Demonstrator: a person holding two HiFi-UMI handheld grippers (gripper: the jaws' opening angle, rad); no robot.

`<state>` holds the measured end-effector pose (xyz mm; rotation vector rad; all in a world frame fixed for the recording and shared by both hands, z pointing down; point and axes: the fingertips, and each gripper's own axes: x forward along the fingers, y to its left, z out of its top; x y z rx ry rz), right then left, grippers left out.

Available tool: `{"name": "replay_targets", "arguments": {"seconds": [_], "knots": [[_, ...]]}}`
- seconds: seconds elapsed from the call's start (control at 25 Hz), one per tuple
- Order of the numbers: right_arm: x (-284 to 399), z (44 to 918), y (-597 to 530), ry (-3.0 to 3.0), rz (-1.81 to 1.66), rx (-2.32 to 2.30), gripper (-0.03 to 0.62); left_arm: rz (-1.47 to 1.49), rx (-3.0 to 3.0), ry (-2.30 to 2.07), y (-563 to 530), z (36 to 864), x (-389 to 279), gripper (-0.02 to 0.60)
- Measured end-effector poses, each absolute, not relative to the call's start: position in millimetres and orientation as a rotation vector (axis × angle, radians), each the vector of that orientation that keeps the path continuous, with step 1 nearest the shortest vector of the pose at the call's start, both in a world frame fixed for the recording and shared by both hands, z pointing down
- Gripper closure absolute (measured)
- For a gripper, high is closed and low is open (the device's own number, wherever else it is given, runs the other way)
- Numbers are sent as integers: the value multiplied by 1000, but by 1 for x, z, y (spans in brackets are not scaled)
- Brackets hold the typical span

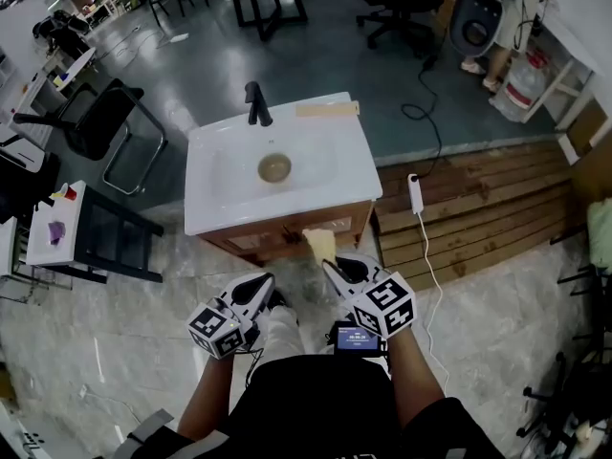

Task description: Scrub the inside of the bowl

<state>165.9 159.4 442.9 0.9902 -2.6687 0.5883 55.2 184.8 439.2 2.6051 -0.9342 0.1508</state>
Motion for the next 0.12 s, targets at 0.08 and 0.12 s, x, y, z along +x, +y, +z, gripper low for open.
{"name": "replay_targets", "arguments": {"seconds": [0.08, 0.12], "knots": [[162, 441, 161, -2670, 586, 974, 551, 120, 2603, -915, 187, 435, 56, 577], [160, 441, 162, -2672, 584, 964, 551, 104, 2601, -906, 188, 433, 57, 578]]}}
